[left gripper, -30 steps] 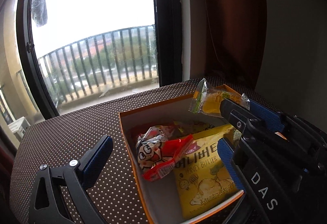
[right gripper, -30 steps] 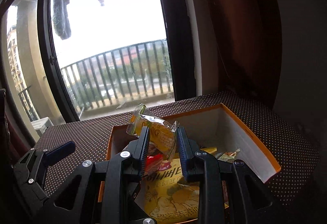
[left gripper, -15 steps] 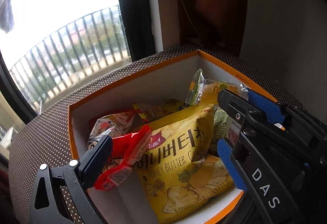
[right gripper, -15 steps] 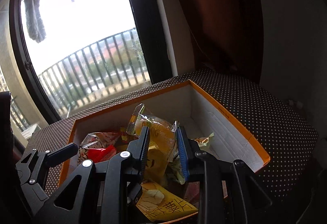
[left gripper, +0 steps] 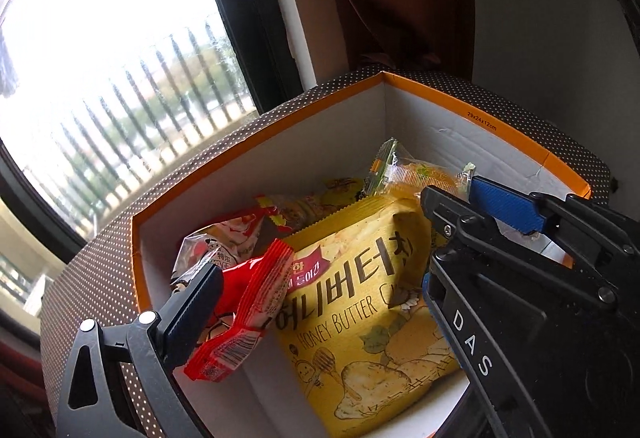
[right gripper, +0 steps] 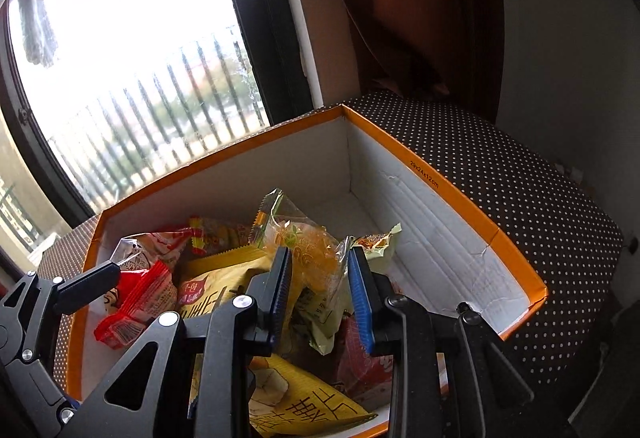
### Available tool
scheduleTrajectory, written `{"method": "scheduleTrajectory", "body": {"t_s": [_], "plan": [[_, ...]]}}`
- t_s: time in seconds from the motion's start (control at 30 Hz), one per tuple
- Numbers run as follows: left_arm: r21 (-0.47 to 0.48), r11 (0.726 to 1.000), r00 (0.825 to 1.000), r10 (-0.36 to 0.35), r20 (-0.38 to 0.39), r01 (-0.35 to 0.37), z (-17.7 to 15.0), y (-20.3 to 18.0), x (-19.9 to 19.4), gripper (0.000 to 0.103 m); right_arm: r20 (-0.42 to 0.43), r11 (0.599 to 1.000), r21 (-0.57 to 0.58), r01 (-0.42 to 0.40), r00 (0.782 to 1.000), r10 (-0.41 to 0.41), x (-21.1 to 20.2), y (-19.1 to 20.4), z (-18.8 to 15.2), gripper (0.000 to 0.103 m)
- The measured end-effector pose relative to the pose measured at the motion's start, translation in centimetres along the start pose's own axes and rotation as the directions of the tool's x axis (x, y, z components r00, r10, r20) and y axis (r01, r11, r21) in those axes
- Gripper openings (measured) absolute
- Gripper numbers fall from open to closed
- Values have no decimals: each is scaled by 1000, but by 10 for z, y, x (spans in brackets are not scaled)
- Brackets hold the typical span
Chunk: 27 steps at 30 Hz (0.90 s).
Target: Organize snacks
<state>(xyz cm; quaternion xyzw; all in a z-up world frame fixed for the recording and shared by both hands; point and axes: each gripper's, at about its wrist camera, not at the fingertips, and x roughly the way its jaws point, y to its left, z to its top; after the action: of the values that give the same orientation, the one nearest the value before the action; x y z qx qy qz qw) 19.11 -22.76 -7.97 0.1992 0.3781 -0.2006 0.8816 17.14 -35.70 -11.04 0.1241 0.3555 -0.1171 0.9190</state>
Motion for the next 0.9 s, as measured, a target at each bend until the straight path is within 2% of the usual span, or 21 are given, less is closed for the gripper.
{"method": "scheduleTrajectory", "body": {"t_s": [0.03,0.1,0.13,0.17,0.37,0.57,0.9], "plan": [[-1,1000,1000,1,-1,-1,-1,1,-1,100,-7,1000,-2,-2,1000,2,0,2,-1,35],[-6,1000,1000,9,6,-9,-2,4,-1,100,-7,1000,-6,-9,1000,9,-3,4,-3,50],[-8,1000,1000,13,14,-13,-3,5,-4,100,2,1000,-7,-11,1000,11,-6,5,-4,64],[-10,1000,1000,18,21,-17,-4,6,-7,100,13,1000,-8,-11,1000,11,-9,6,-5,71],[-44,998,998,44,50,-42,-10,14,-21,100,31,1000,-14,-2,1000,3,-26,13,-9,81],[-106,994,996,36,76,-28,-18,26,-38,101,20,999,3,-36,999,36,-42,22,-14,84],[-187,981,986,78,147,-50,-42,50,-76,102,74,996,-61,-58,995,62,-78,58,-23,89]]}}
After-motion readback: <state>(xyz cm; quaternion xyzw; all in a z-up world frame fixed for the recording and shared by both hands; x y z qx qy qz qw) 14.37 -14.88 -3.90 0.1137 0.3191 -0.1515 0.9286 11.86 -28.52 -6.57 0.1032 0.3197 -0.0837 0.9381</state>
